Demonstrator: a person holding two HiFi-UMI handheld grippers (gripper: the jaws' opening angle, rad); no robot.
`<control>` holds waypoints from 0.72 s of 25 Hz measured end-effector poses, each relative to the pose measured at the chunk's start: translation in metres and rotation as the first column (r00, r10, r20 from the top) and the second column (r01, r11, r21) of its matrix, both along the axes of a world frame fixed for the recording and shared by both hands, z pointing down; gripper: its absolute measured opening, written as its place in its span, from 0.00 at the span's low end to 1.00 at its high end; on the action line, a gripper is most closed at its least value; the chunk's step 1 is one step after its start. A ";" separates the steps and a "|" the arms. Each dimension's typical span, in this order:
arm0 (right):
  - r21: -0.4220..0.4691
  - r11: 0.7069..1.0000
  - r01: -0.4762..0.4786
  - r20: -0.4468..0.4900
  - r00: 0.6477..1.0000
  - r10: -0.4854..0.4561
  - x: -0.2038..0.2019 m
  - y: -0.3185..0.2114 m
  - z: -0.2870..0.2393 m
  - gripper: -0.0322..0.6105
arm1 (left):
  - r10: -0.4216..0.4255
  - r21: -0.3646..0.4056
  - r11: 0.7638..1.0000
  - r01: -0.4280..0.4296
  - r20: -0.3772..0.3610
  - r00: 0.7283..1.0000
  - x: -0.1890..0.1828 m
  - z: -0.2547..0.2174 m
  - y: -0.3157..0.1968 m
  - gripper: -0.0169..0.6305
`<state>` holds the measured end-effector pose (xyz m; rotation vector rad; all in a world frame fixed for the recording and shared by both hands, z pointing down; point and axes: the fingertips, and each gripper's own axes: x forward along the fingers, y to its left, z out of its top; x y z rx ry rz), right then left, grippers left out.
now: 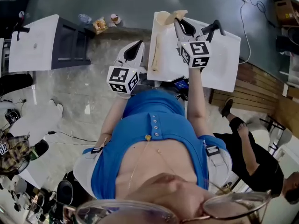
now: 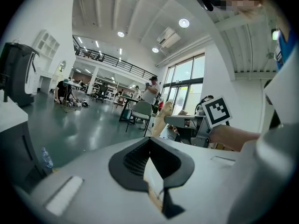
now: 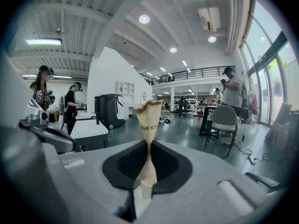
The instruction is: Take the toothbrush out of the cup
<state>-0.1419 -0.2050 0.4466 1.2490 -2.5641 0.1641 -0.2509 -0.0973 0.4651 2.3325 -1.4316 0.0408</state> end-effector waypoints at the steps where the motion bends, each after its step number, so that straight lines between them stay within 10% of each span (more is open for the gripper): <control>1: -0.002 1.000 0.001 0.003 1.000 -0.001 0.003 0.003 -0.001 0.10 | 0.004 0.001 1.000 -0.004 0.002 1.000 0.003 0.000 0.001 0.03; 18: -0.060 0.995 0.085 0.054 0.995 -0.082 0.094 0.066 -0.009 0.09 | 0.002 -0.001 1.000 -0.002 0.005 1.000 0.119 -0.019 0.041 0.03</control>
